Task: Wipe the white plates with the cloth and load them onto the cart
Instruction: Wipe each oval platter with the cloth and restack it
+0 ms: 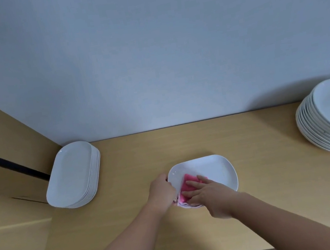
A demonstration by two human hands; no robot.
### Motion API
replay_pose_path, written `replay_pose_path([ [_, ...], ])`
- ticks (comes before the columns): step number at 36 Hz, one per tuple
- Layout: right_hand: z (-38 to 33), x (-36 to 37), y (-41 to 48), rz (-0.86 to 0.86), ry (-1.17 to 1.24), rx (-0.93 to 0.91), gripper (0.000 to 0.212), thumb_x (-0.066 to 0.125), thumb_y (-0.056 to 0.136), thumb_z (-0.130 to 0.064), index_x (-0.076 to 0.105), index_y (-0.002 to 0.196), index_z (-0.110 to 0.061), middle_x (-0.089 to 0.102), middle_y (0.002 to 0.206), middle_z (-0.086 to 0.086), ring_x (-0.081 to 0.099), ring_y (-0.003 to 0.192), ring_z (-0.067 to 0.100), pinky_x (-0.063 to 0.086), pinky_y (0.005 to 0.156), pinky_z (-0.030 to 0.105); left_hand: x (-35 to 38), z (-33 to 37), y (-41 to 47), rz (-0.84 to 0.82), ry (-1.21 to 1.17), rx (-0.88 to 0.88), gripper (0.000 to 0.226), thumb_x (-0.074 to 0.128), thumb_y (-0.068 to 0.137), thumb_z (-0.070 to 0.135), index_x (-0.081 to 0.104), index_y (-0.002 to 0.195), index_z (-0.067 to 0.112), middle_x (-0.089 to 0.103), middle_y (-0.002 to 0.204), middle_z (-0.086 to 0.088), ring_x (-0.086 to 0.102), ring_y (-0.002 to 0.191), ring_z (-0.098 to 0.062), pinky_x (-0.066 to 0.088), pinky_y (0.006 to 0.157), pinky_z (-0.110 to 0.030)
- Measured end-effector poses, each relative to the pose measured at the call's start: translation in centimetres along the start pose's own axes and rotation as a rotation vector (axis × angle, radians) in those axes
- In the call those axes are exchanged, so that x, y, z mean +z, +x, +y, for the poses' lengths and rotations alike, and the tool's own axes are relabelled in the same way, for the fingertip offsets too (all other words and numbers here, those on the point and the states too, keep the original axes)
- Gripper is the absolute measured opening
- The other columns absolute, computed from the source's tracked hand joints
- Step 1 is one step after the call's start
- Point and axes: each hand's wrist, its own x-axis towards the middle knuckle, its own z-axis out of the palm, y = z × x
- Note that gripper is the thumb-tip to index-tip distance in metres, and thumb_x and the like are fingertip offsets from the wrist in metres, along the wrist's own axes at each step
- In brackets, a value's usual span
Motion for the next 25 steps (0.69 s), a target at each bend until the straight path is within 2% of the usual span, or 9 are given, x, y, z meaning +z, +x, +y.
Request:
replay_pose_path([
  [3,-0.3,0.6,-0.5,0.036,0.049,0.029,0.051,0.041,0.093,-0.015,0.045,0.141,-0.033,0.023,0.157,-0.018,-0.005,0.149,0.015,-0.017,0.113,0.031,0.1,0.6,0.2,-0.006,0.065,-0.018,0.021,0.043,0.088,0.005,0.059,0.101,0.011,0.063,0.097,-0.010,0.067,0.078,-0.031,0.060,0.063,-0.038],
  [5,-0.6,0.9,-0.5,0.053,0.052,0.040,0.039,0.036,0.100,-0.030,0.049,0.138,-0.031,0.026,0.156,-0.017,-0.002,0.149,0.017,-0.014,0.115,0.034,0.2,1.0,0.3,-0.018,0.120,-0.014,0.026,0.043,0.082,0.003,0.059,0.102,0.011,0.063,0.098,-0.011,0.066,0.081,-0.033,0.060,0.067,-0.041],
  [8,-0.5,0.9,-0.7,0.022,0.018,0.059,0.040,0.035,0.102,-0.024,0.047,0.140,-0.031,0.027,0.156,-0.016,0.000,0.149,0.018,-0.012,0.116,0.035,0.4,1.3,0.2,-0.026,0.180,0.014,0.032,0.041,0.078,0.001,0.059,0.103,0.012,0.063,0.099,-0.011,0.064,0.084,-0.033,0.059,0.066,-0.039],
  [10,0.2,0.9,-1.5,0.013,0.017,0.056,0.042,0.036,0.102,-0.021,0.045,0.141,-0.033,0.025,0.157,-0.017,-0.001,0.149,0.016,-0.012,0.116,0.034,0.4,1.2,0.1,-0.030,0.150,0.012,0.030,0.038,0.078,0.001,0.058,0.099,0.011,0.061,0.098,-0.012,0.064,0.084,-0.035,0.057,0.057,-0.037],
  [13,1.8,0.9,-3.5,-0.002,0.042,0.072,0.042,0.038,0.102,-0.021,0.045,0.140,-0.036,0.026,0.155,-0.020,-0.001,0.149,0.011,-0.013,0.114,0.029,0.4,1.1,-0.3,-0.036,0.053,0.001,0.027,0.035,0.076,-0.002,0.054,0.089,0.012,0.059,0.094,-0.013,0.061,0.074,-0.035,0.049,0.045,-0.031],
  [16,3.5,0.6,-5.6,-0.041,0.037,0.112,0.041,0.037,0.102,-0.023,0.047,0.138,-0.038,0.025,0.154,-0.023,0.000,0.149,0.009,-0.008,0.116,0.030,0.4,1.2,-0.6,-0.047,0.020,0.008,0.029,0.033,0.075,-0.002,0.053,0.087,0.015,0.059,0.091,-0.012,0.054,0.065,-0.029,0.044,0.042,-0.027],
  [18,4.4,0.2,-6.6,-0.062,0.003,0.133,0.040,0.035,0.102,-0.027,0.048,0.137,-0.040,0.025,0.154,-0.025,0.001,0.148,0.008,-0.005,0.118,0.032,0.2,1.3,-0.7,-0.071,0.024,0.009,0.036,0.031,0.075,-0.002,0.055,0.093,0.017,0.060,0.095,-0.011,0.054,0.065,-0.029,0.045,0.044,-0.027],
  [20,4.8,-0.1,-7.3,-0.076,-0.030,0.148,0.040,0.036,0.101,-0.027,0.047,0.137,-0.041,0.025,0.153,-0.026,0.001,0.149,0.009,-0.003,0.118,0.033,0.1,1.3,-0.6,-0.091,0.050,0.017,0.046,0.031,0.075,-0.002,0.057,0.107,0.019,0.060,0.101,-0.011,0.057,0.070,-0.031,0.049,0.049,-0.030],
  [25,4.4,-0.6,-7.6,-0.077,-0.115,0.195,0.047,0.043,0.096,-0.016,0.048,0.135,-0.042,0.029,0.153,-0.024,0.006,0.149,0.013,0.003,0.117,0.039,0.0,1.7,-0.6,-0.105,0.181,0.057,0.052,0.032,0.078,-0.002,0.053,0.120,0.021,0.060,0.104,-0.009,0.066,0.088,-0.036,0.060,0.063,-0.046],
])
